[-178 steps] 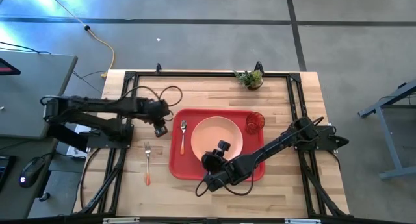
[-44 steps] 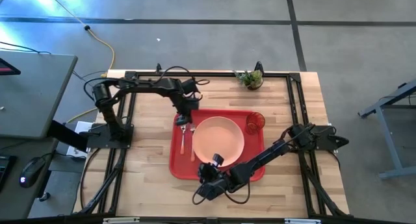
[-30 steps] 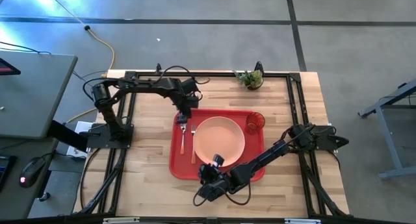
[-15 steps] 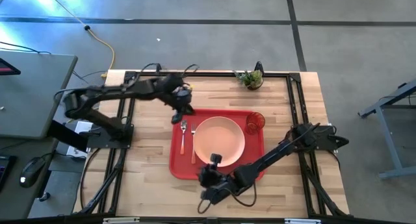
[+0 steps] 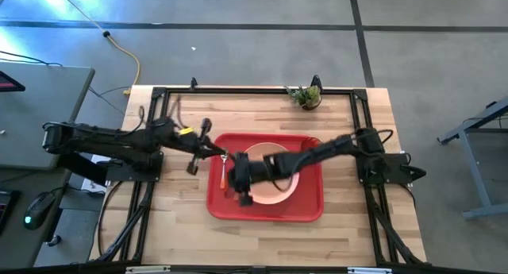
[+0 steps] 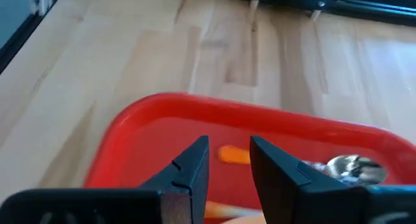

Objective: Pick and place plate/cup/fork/spoon on tray
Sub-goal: Return to Home Position

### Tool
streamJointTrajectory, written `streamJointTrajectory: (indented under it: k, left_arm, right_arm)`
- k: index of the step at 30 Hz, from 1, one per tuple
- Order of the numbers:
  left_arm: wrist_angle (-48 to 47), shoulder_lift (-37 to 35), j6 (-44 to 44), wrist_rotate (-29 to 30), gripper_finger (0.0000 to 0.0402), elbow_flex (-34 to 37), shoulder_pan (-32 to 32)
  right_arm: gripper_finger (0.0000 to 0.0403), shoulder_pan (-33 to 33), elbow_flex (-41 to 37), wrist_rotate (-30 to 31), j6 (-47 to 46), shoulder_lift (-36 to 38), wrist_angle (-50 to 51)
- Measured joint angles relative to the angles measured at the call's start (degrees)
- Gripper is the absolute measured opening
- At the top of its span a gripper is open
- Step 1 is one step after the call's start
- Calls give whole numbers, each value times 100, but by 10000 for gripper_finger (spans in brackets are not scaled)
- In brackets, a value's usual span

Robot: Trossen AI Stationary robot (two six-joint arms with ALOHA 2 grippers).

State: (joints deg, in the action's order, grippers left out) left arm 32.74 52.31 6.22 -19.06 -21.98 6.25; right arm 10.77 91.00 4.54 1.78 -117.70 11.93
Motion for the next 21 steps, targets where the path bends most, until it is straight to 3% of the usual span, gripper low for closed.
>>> streamJointTrajectory:
  k: [4,10,14,18,21]
  left_arm:
    - [523,-756,86,651,0,759,-171]
    - [958,-1666,81,1447,0,1508,-178]
    - [914,-1965,91,1475,0,1613,-178]
    - [894,-2038,92,1545,0,1633,-182]
    - [817,-1987,27,1833,0,1650,-182]
  right_arm:
    - [103,-208,-9,-614,556,290,-71]
    - [103,-320,-316,-371,1318,1152,592]
    - [103,-711,-1973,-506,1022,2191,-519]
    - [103,-1073,-4249,-807,274,3262,-2578]
    - [103,-1229,-5525,-795,-332,4050,-4354]
